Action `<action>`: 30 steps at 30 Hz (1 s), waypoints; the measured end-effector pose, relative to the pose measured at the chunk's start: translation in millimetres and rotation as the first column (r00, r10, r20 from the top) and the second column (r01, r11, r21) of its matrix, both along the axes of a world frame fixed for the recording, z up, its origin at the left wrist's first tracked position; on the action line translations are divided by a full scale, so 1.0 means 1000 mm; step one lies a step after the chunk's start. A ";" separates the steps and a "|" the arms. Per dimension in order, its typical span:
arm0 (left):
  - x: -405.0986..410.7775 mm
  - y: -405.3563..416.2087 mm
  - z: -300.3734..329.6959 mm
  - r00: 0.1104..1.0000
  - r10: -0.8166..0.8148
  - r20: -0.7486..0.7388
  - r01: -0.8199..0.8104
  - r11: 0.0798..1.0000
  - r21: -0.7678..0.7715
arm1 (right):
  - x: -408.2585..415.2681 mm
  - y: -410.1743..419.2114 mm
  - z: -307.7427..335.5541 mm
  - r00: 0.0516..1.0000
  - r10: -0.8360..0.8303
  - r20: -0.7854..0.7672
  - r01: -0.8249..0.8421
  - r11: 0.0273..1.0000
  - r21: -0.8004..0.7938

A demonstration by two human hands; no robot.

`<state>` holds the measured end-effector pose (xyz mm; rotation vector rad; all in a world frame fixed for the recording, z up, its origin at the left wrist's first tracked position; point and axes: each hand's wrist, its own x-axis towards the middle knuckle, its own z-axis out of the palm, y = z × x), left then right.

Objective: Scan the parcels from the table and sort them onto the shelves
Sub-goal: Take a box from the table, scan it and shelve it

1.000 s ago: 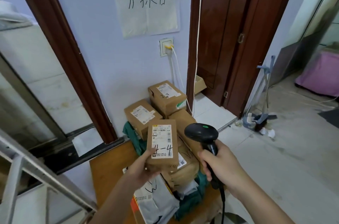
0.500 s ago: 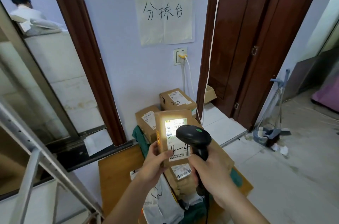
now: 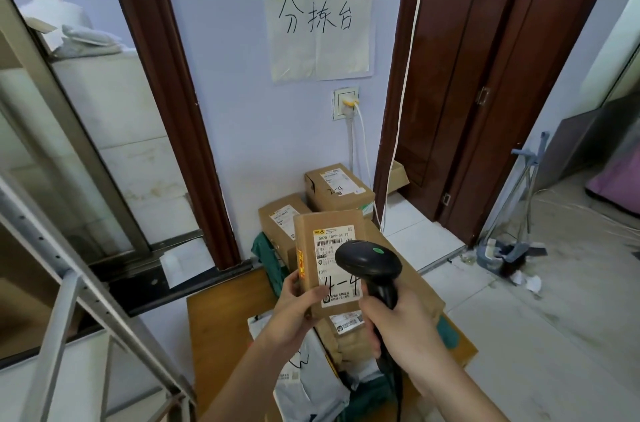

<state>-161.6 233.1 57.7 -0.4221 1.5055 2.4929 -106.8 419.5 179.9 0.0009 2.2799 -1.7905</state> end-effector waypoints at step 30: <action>0.031 -0.006 -0.011 0.994 0.073 -0.075 -0.079 0.994 -0.070 | 0.009 -0.024 -0.012 0.999 0.041 0.013 -0.041 0.999 0.028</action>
